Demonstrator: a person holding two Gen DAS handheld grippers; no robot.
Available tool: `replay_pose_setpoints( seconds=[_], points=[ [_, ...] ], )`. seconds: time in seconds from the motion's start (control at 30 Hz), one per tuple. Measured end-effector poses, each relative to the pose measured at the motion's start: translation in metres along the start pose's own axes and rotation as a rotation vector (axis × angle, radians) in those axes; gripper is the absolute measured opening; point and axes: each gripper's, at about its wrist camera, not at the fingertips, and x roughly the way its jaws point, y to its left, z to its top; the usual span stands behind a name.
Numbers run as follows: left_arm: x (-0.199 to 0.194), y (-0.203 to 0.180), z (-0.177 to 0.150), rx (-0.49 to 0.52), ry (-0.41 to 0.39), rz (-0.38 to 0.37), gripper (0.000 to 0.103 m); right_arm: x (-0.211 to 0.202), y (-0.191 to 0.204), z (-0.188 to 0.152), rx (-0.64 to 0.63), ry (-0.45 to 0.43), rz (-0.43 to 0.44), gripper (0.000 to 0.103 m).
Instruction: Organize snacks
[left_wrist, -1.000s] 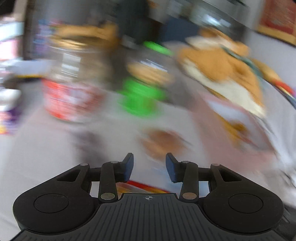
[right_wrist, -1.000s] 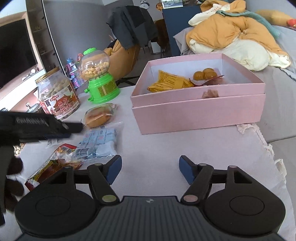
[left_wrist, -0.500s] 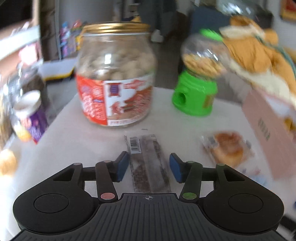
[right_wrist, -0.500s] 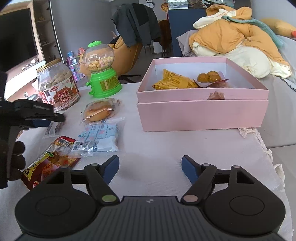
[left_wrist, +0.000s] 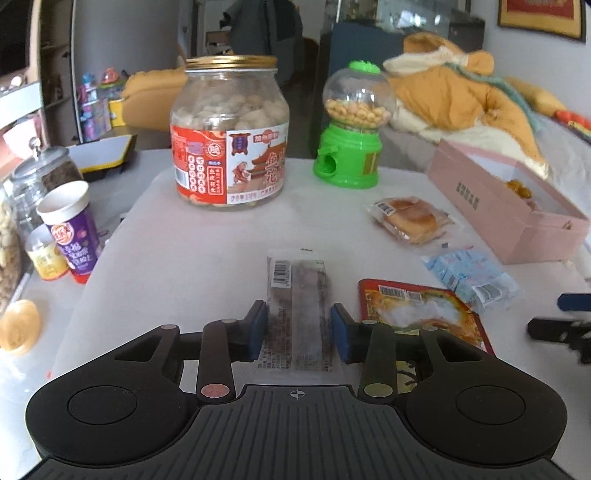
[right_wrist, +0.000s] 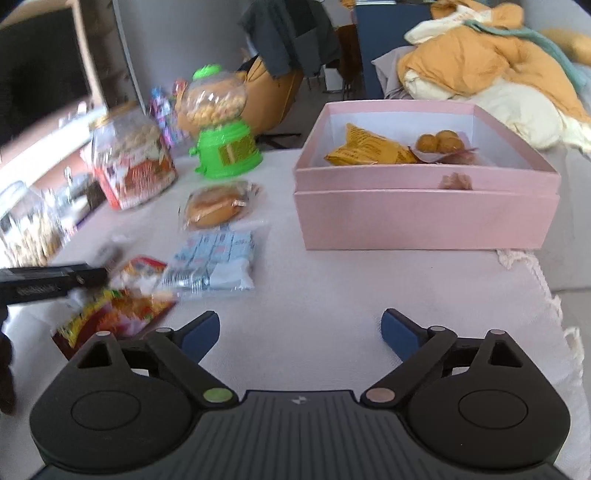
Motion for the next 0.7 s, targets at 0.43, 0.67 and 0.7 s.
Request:
replay_pose_setpoints(
  seconds=[0.43, 0.67, 0.7],
  points=[
    [-0.008, 0.013, -0.006, -0.075, -0.04, -0.053, 0.043, 0.038, 0.078, 0.113, -0.03, 0.058, 0.045, 0.091],
    [-0.008, 0.014, -0.007, -0.084, -0.04, -0.062, 0.043, 0.119, 0.11, 0.131, -0.195, 0.125, -0.202, 0.09],
    [-0.008, 0.013, -0.007, -0.082, -0.04, -0.061, 0.043, 0.125, 0.107, 0.132, -0.171, 0.142, -0.191, 0.09]
  ],
)
